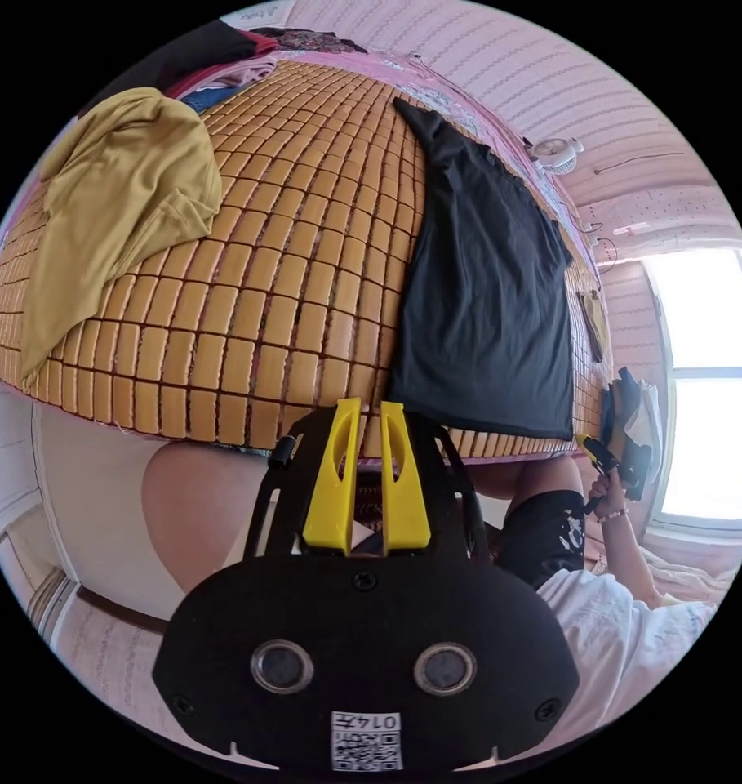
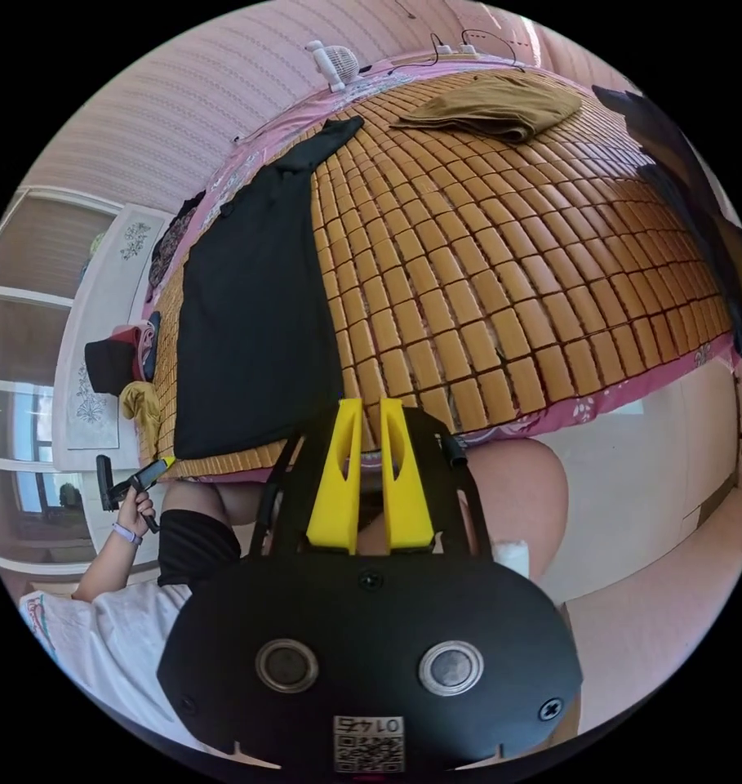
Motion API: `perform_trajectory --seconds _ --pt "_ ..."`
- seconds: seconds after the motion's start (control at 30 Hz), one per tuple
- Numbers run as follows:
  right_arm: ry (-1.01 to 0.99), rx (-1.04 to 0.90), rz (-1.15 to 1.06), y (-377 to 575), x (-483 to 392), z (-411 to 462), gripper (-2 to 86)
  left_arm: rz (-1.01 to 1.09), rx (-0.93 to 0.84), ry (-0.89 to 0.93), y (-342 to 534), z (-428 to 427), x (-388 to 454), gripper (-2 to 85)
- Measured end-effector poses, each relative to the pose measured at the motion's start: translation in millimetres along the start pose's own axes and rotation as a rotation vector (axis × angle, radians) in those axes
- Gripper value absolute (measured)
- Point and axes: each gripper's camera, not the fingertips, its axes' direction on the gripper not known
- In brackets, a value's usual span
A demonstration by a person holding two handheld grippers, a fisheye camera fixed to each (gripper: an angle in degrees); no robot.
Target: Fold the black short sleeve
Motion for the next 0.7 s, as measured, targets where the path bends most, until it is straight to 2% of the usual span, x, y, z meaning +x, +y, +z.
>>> perform_trajectory --seconds 0.17,0.27,0.47,0.7 --pt "0.037 -0.028 -0.083 -16.5 -15.2 14.4 6.7 -0.002 0.061 0.024 -13.8 -2.6 -3.6 6.7" --pt "0.108 -0.053 -0.088 -25.3 -20.1 23.0 4.1 0.016 0.073 0.0 -26.1 6.3 2.4 8.1" --pt "0.134 -0.047 -0.135 -31.0 -21.0 22.2 -0.2 0.0 0.011 -0.062 -45.0 15.5 5.5 2.9" --pt "0.087 -0.04 -0.025 -27.0 -0.7 14.7 -0.6 0.031 -0.018 -0.093 -28.4 12.5 2.9 -0.7"
